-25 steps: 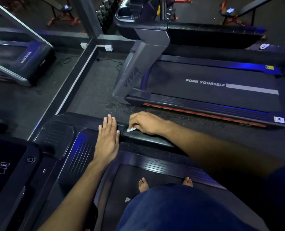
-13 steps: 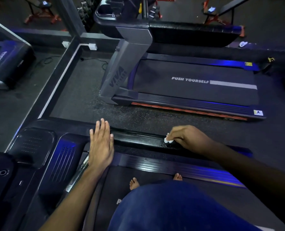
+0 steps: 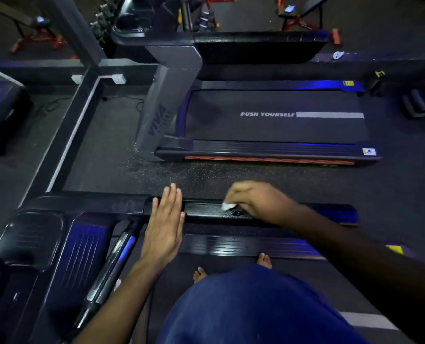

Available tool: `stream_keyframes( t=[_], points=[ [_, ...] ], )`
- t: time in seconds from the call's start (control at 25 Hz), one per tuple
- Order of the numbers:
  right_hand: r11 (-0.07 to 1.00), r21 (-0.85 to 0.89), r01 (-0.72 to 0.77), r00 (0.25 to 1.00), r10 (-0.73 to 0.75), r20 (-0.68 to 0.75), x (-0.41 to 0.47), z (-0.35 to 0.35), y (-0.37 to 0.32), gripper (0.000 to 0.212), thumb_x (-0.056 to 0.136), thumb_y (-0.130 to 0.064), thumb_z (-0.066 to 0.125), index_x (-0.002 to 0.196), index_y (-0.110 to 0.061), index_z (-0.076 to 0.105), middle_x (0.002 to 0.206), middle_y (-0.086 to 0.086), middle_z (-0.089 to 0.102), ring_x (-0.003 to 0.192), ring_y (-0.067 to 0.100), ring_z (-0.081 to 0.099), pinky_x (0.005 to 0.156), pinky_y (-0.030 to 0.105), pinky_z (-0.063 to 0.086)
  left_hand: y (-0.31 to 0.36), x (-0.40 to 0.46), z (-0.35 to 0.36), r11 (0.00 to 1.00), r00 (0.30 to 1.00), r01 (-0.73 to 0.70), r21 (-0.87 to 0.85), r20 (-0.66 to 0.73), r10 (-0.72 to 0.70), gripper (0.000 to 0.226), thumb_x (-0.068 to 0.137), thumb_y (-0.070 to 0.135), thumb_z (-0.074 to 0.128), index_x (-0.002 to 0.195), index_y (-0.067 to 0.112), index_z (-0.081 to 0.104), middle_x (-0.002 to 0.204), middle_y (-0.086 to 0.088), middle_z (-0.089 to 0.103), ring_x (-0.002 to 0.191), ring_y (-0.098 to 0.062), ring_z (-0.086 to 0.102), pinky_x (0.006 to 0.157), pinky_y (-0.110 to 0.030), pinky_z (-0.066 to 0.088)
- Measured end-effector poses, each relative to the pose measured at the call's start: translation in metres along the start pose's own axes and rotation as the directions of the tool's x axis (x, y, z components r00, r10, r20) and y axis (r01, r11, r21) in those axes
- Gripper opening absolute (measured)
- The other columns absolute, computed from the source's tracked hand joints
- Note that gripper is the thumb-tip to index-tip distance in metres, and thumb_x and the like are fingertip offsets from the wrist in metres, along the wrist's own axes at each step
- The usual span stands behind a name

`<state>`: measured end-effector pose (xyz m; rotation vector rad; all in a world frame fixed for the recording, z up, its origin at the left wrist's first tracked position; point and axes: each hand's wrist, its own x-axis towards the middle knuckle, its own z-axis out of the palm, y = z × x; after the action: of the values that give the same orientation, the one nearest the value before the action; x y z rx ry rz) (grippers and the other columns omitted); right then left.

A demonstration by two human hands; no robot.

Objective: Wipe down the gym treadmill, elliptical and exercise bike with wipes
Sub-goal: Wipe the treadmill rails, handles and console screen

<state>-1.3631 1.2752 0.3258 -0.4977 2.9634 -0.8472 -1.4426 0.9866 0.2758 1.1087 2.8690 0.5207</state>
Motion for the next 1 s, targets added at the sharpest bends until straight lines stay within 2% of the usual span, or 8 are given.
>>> stream_keyframes(
  t=[0.12,0.28,0.4,0.56,0.68,0.76,0.88,1.0],
  points=[
    [0.995,-0.028,0.091,0.996,-0.091,0.004,0.021,0.042,-0.042,0.025,0.088,-0.001,0.062,0.107,-0.014,0.073,0.109,0.000,0.065,0.098,0.020,0.057,0.079,0.035,0.054,0.009,0.001,0.013,0.998,1.000,-0.009,0.055,0.001,0.009,0.058,0.108,0.031,0.022,0.159,0.004,0.025,0.169,-0.009,0.015,0.158,-0.019,0.006,0.127,-0.040,-0.004],
    [0.999,0.033,0.037,0.993,-0.033,-0.113,-0.011,0.048,-0.036,0.031,0.093,-0.014,0.045,0.102,-0.010,0.075,0.105,0.002,0.069,0.096,0.018,0.058,0.082,0.025,0.046,0.009,0.000,0.013,0.997,1.000,-0.009,0.070,-0.007,0.010,0.058,0.108,0.030,0.023,0.158,0.002,0.025,0.169,-0.010,0.018,0.157,-0.020,0.007,0.127,-0.041,-0.005],
    [0.998,0.014,-0.056,0.982,0.057,-0.179,-0.062,0.036,-0.010,0.026,0.095,-0.014,0.050,0.104,-0.015,0.074,0.110,-0.002,0.069,0.100,0.017,0.061,0.082,0.033,0.055,0.013,0.001,0.013,0.998,1.000,0.008,0.062,-0.012,-0.007,0.057,0.108,0.029,0.022,0.159,0.002,0.024,0.169,-0.010,0.016,0.158,-0.020,0.006,0.127,-0.041,-0.007],
    [0.988,-0.028,-0.155,0.964,0.145,-0.222,-0.127,0.016,0.019,0.019,0.095,-0.011,0.061,0.108,-0.016,0.073,0.115,-0.002,0.067,0.102,0.014,0.060,0.086,0.030,0.053,0.011,0.000,0.014,0.998,1.000,0.011,0.068,-0.001,-0.011,0.057,0.108,0.028,0.023,0.159,0.002,0.024,0.169,-0.010,0.016,0.158,-0.020,0.006,0.127,-0.040,-0.008],
    [0.977,-0.042,-0.210,0.956,0.195,-0.220,-0.153,0.005,0.028,0.019,0.096,-0.013,0.059,0.108,-0.018,0.073,0.115,-0.005,0.065,0.102,0.015,0.061,0.085,0.033,0.054,0.012,-0.001,0.011,0.999,1.000,0.000,0.051,0.000,0.000,0.058,0.108,0.030,0.021,0.159,0.003,0.023,0.170,-0.009,0.014,0.158,-0.021,0.005,0.127,-0.041,-0.008],
    [0.963,-0.029,-0.269,0.931,0.252,-0.265,-0.151,-0.002,0.026,0.020,0.093,-0.015,0.057,0.106,-0.019,0.072,0.111,-0.006,0.066,0.100,0.016,0.061,0.079,0.039,0.057,0.021,-0.001,0.009,0.999,0.999,-0.039,0.039,0.004,0.038,0.058,0.109,0.031,0.021,0.159,0.003,0.022,0.170,-0.009,0.013,0.158,-0.020,0.004,0.127,-0.041,-0.007],
    [0.955,-0.097,-0.280,0.907,0.230,-0.352,-0.114,0.005,0.004,0.027,0.086,-0.008,0.062,0.109,-0.018,0.072,0.108,-0.001,0.067,0.102,0.020,0.061,0.080,0.037,0.059,0.047,0.004,0.010,0.985,0.985,-0.167,0.039,0.046,0.165,0.057,0.109,0.030,0.022,0.160,0.005,0.021,0.170,-0.008,0.013,0.158,-0.020,0.004,0.127,-0.040,-0.006],
    [0.970,-0.129,-0.204,0.941,0.158,-0.298,-0.068,0.033,-0.024,0.036,0.085,-0.002,0.064,0.118,-0.015,0.070,0.113,0.004,0.065,0.105,0.024,0.063,0.078,0.035,0.059,0.067,0.013,0.017,0.962,0.960,-0.265,0.062,0.105,0.258,0.057,0.109,0.031,0.020,0.161,0.007,0.020,0.170,-0.008,0.011,0.158,-0.020,0.003,0.127,-0.040,-0.005]
  ],
)
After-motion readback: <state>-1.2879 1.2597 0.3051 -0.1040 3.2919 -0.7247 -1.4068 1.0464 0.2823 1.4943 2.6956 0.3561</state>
